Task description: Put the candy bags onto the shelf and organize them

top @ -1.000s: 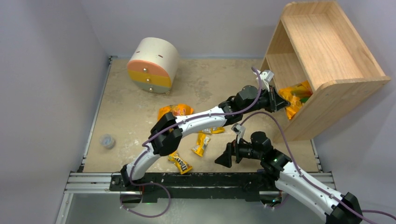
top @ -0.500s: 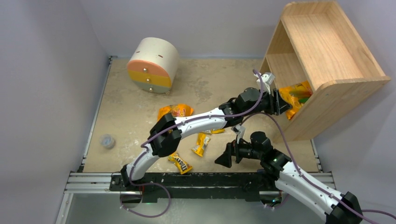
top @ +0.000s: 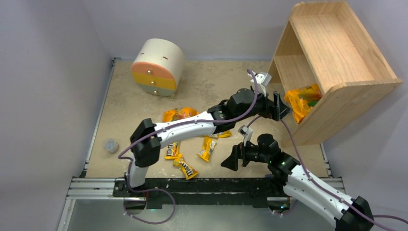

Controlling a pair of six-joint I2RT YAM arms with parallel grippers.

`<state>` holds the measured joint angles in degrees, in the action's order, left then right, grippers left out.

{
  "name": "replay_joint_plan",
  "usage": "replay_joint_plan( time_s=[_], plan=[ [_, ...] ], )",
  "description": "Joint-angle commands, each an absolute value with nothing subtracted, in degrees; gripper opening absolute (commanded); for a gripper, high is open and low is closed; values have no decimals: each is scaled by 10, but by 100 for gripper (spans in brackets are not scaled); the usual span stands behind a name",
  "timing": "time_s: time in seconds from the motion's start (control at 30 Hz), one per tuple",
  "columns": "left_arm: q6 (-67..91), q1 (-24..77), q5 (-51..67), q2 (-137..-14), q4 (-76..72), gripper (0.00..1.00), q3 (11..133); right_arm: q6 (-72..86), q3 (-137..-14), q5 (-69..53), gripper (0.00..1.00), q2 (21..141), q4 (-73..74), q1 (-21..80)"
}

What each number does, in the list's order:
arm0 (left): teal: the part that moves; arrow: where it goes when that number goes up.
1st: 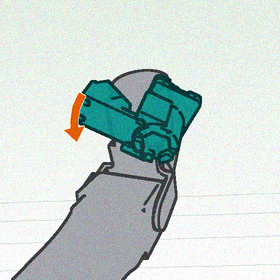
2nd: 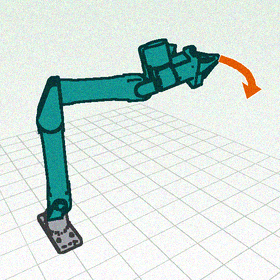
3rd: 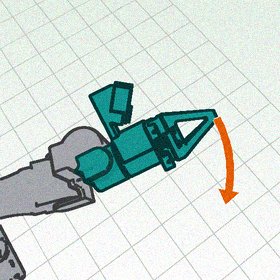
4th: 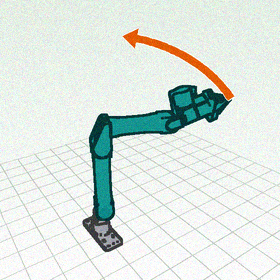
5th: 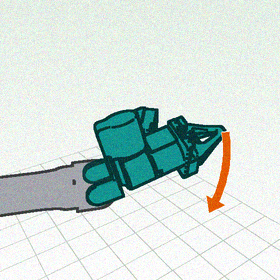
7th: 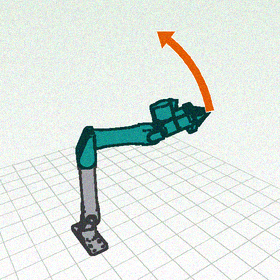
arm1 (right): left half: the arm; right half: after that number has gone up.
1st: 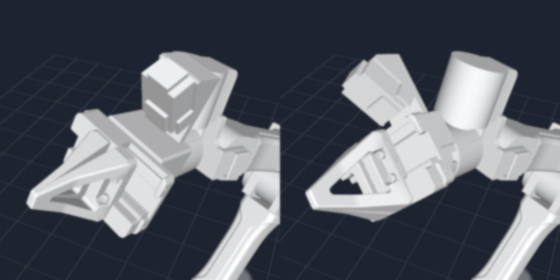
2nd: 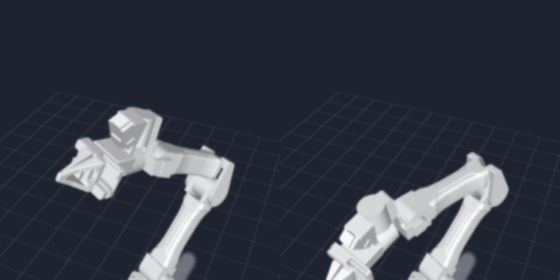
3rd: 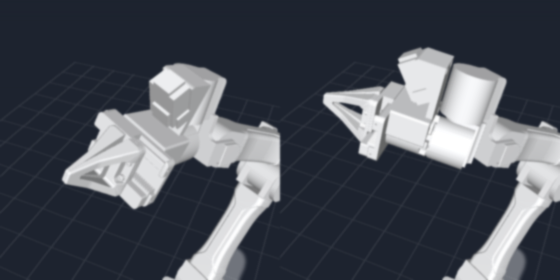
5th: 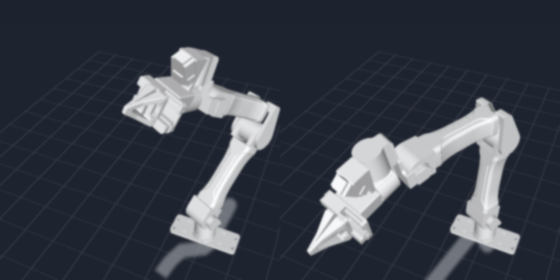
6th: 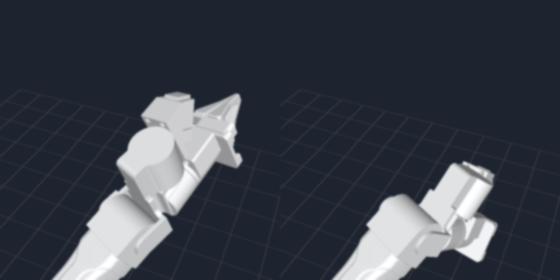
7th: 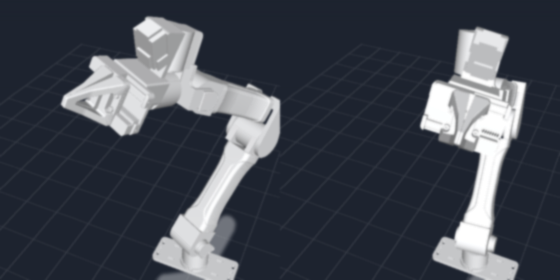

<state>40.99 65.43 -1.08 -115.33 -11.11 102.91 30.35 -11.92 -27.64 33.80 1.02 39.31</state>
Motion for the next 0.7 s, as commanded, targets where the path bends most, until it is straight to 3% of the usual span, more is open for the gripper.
replay_joint_plan(
  time_s=[0.0,0.27,0.47,0.67],
  plan=[
    [358,653,-63,-1032,-125,92,938,294,-152,-250,99,342,24,391],
    [309,588,-159,-764,-38,97,695,301,-173,-206,99,334,54,391],
    [326,539,-354,-535,127,100,514,297,-185,-175,99,361,42,390],
    [324,418,-303,-481,195,100,459,303,-203,-160,99,410,5,390]
  ],
)
